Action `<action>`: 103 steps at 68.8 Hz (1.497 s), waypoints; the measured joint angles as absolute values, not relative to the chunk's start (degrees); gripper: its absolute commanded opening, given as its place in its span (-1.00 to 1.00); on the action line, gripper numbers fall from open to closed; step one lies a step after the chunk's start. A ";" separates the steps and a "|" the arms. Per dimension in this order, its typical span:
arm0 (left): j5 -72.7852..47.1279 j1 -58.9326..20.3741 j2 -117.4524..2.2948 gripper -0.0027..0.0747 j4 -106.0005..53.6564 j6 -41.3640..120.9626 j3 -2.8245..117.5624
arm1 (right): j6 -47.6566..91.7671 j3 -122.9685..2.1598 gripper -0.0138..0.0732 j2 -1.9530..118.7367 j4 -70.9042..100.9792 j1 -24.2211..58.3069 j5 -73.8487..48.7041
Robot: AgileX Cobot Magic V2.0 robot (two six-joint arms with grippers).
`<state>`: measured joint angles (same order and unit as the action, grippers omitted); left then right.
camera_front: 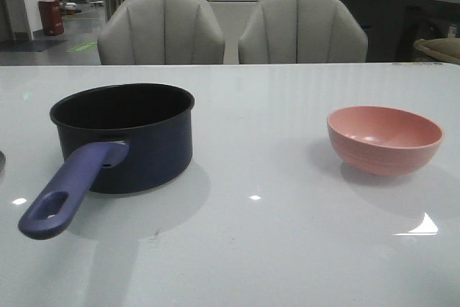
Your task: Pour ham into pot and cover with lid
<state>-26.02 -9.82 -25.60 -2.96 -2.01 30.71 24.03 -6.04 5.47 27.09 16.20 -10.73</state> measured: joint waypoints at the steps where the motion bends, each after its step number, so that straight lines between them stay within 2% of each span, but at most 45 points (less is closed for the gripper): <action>1: -26.06 -9.31 -27.23 0.83 -2.63 -2.36 31.50 | 24.03 -6.04 -0.31 5.47 27.09 16.20 -10.73; 24: -38.01 2.67 -56.20 0.83 -3.42 -4.00 47.42 | 24.03 -6.04 -0.31 5.47 27.09 16.20 -10.91; 48: -44.71 7.31 -78.74 0.83 -4.37 -4.00 58.43 | 24.03 -6.04 -0.31 5.47 27.09 16.20 -11.00; 74: -51.09 8.31 -95.80 0.82 -4.37 -4.00 70.09 | 24.03 -6.04 -0.31 5.47 27.09 16.20 -11.00; 103: -54.66 9.43 -105.73 0.82 -4.26 -5.01 77.17 | 24.03 -6.04 -0.31 5.47 27.09 16.20 -11.00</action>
<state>-54.66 9.43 -105.73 -4.26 -5.01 77.17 24.03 -6.04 5.47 27.09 16.20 -11.00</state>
